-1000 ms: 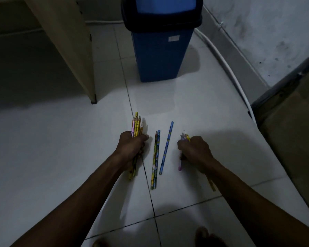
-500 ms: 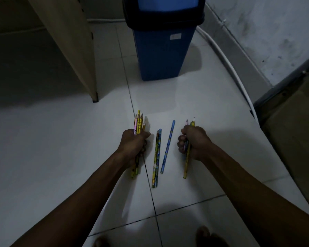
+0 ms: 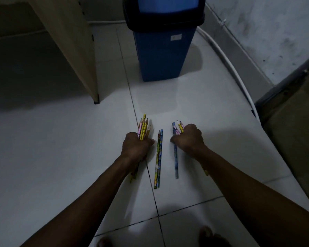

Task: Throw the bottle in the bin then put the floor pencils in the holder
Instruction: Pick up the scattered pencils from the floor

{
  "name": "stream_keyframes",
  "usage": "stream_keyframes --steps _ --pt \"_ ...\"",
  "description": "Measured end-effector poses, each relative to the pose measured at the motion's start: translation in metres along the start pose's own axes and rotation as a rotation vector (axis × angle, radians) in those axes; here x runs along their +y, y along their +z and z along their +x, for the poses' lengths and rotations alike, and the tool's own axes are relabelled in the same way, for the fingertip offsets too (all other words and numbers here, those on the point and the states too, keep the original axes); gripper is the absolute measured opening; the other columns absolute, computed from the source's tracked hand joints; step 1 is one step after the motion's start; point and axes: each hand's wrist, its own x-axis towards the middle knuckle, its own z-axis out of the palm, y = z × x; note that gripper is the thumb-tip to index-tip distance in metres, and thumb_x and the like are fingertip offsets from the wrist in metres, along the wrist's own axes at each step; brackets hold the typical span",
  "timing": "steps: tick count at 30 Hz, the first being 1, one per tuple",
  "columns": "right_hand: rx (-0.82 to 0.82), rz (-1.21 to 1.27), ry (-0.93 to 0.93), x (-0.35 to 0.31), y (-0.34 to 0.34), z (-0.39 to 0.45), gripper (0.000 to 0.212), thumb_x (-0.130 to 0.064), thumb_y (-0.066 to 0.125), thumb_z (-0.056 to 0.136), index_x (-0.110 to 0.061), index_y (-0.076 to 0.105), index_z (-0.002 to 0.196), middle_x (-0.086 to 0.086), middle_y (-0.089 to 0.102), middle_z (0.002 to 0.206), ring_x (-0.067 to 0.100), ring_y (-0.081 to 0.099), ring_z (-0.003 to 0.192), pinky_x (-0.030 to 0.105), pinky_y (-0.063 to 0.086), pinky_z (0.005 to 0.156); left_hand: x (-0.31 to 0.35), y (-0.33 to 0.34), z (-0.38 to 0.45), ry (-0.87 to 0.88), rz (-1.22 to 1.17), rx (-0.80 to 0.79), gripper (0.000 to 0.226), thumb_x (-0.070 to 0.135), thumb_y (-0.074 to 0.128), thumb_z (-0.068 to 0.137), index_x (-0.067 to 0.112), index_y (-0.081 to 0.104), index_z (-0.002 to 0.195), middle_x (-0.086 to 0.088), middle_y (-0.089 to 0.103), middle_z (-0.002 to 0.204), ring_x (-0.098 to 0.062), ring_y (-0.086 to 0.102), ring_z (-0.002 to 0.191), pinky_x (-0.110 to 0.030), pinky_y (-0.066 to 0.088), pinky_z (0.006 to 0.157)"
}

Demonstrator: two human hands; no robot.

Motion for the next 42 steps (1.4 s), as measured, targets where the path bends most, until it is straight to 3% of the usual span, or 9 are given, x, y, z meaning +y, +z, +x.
stream_keyframes --steps 3,6,12,20,24,32,38,40,42 --pt "-0.024 0.082 -0.033 0.006 -0.008 -0.002 0.021 -0.024 0.068 0.075 -0.008 0.055 0.078 0.007 0.056 0.075 0.030 0.059 0.075 0.025 0.039 0.056 0.000 0.007 0.000 0.027 0.139 0.029 0.032 0.028 0.075 0.078 0.002 0.065 0.094 -0.013 0.064 0.081 -0.025 0.061 0.068 -0.028 0.048 0.055" --pt "-0.047 0.223 0.004 0.011 -0.017 -0.003 0.020 -0.024 0.064 0.077 -0.008 0.055 0.069 0.007 0.051 0.060 0.025 0.051 0.052 0.025 0.037 0.049 0.006 0.015 -0.005 0.081 0.316 0.033 0.041 0.035 0.080 0.072 0.003 0.061 0.089 -0.011 0.062 0.084 -0.024 0.060 0.073 -0.023 0.041 0.052" --pt "-0.152 0.570 0.116 0.018 -0.038 -0.005 0.016 -0.017 0.057 0.084 -0.008 0.052 0.072 0.017 0.065 0.071 0.012 0.028 0.027 0.014 0.023 0.036 0.015 0.030 -0.012 0.084 0.492 0.036 0.043 0.031 0.079 0.072 0.012 0.047 0.092 -0.013 0.057 0.104 -0.030 0.061 0.090 -0.032 0.048 0.068" --pt "-0.210 0.737 0.106 0.028 -0.044 -0.006 0.014 -0.013 0.062 0.091 -0.006 0.059 0.079 0.016 0.071 0.071 0.010 0.029 0.027 0.015 0.025 0.034 0.013 0.042 -0.019 0.142 0.624 0.060 0.027 0.020 0.058 0.083 0.011 0.054 0.109 -0.016 0.057 0.112 -0.037 0.059 0.098 -0.039 0.050 0.080" --pt "-0.194 0.726 0.098 0.035 -0.044 -0.003 0.020 -0.019 0.065 0.090 -0.005 0.067 0.076 0.011 0.071 0.071 0.009 0.030 0.026 0.014 0.027 0.034 0.010 0.040 -0.022 0.187 0.656 0.080 0.023 0.020 0.058 0.085 0.012 0.051 0.105 -0.015 0.054 0.112 -0.037 0.056 0.098 -0.037 0.044 0.076" --pt "-0.314 0.880 0.224 0.028 -0.047 -0.001 0.013 -0.018 0.059 0.092 -0.011 0.061 0.081 0.005 0.061 0.060 0.010 0.035 0.030 0.017 0.028 0.031 0.016 0.039 -0.022 0.231 0.807 -0.042 0.024 0.021 0.051 0.090 0.009 0.052 0.111 -0.017 0.054 0.121 -0.039 0.054 0.110 -0.039 0.045 0.085" --pt "-0.398 1.011 0.256 0.025 -0.048 -0.002 0.018 -0.018 0.051 0.094 -0.014 0.051 0.076 0.003 0.051 0.045 0.015 0.044 0.037 0.018 0.033 0.036 0.037 0.017 -0.009 0.249 0.666 -0.109 0.029 0.030 0.050 0.081 0.009 0.055 0.100 -0.019 0.068 0.100 -0.039 0.063 0.095 -0.037 0.051 0.075" --pt "-0.429 1.057 0.266 0.022 -0.050 -0.004 0.021 -0.017 0.048 0.095 -0.015 0.046 0.074 0.001 0.047 0.045 0.016 0.043 0.039 0.021 0.033 0.038 0.046 0.006 -0.004 0.202 0.519 -0.151 0.026 0.029 0.050 0.072 0.012 0.058 0.089 -0.012 0.074 0.082 -0.029 0.068 0.078 -0.034 0.055 0.066" --pt "-0.452 1.114 0.278 0.019 -0.050 -0.005 0.023 -0.018 0.045 0.098 -0.016 0.043 0.075 0.001 0.044 0.045 0.018 0.041 0.044 0.023 0.035 0.040 0.054 -0.002 -0.005 0.141 0.314 -0.227 0.009 0.018 0.054 0.082 0.011 0.056 0.078 -0.010 0.071 0.069 -0.013 0.062 0.047 -0.020 0.045 0.044"
